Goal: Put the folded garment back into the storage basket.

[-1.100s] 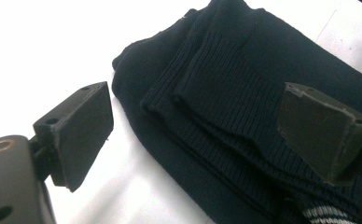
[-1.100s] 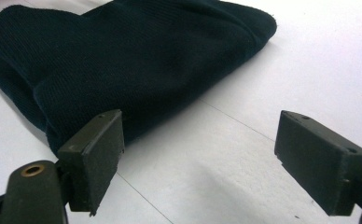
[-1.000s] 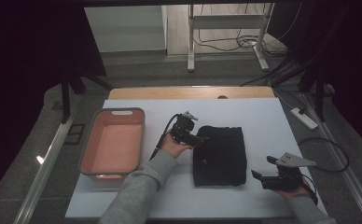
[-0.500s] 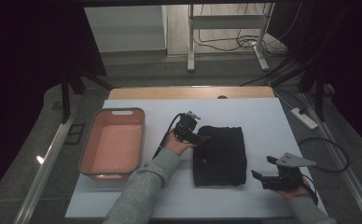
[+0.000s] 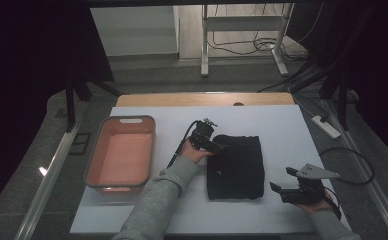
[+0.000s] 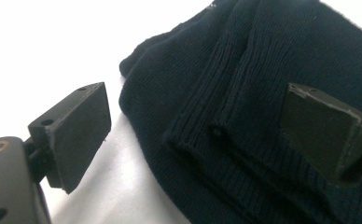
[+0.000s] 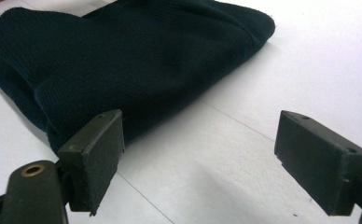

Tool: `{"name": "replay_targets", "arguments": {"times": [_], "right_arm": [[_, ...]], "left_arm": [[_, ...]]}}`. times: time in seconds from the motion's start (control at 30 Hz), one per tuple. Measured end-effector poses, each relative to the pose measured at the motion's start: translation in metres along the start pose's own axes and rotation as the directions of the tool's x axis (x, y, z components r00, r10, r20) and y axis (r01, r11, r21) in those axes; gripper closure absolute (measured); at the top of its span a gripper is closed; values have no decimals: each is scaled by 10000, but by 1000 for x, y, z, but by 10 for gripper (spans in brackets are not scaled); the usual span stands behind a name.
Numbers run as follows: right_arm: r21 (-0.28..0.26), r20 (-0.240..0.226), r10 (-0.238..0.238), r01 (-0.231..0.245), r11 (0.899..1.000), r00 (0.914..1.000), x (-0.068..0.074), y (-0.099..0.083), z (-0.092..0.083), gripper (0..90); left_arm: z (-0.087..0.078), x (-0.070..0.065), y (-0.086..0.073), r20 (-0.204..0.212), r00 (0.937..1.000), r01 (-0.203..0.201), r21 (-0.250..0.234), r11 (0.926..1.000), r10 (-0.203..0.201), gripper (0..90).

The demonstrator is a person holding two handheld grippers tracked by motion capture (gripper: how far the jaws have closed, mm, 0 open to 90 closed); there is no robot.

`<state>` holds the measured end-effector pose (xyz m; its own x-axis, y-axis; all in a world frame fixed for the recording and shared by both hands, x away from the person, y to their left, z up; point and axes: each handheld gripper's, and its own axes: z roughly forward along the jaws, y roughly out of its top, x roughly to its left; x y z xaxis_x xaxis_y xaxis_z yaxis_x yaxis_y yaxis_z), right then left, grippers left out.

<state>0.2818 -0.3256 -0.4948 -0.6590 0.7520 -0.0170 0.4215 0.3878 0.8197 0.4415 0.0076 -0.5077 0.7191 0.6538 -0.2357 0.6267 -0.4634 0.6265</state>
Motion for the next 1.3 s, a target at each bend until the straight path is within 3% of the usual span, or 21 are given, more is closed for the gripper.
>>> {"name": "replay_targets", "arguments": {"times": [0.13,0.33,0.6,0.8,0.93,1.07,1.17,1.3], "right_arm": [[3,9,-6,6,10000,10000,0,0,0,165],[34,2,33,-33,10000,10000,0,0,0,165],[54,5,25,-25,10000,10000,0,0,0,165],[37,-10,43,-43,10000,10000,0,-1,0,166],[69,-11,23,-23,10000,10000,0,-1,1,167],[63,-14,33,-33,10000,10000,0,0,1,167],[69,-12,24,-23,10000,10000,0,0,1,167],[70,-10,27,-27,10000,10000,0,0,1,168]], "left_arm": [[6,1,1,-78,10000,-49,232,9997,51,85],[11,4,2,86,9998,177,309,9994,-180,73],[19,3,2,45,10000,70,601,9982,-73,52],[20,7,1,192,9988,440,738,9963,-455,33],[20,6,1,212,9988,421,727,9965,-437,34],[18,5,0,719,9970,233,667,9975,-281,168],[17,6,0,1255,9916,221,682,9974,-305,308],[18,10,-3,2210,9735,442,688,9967,-584,488]]}}
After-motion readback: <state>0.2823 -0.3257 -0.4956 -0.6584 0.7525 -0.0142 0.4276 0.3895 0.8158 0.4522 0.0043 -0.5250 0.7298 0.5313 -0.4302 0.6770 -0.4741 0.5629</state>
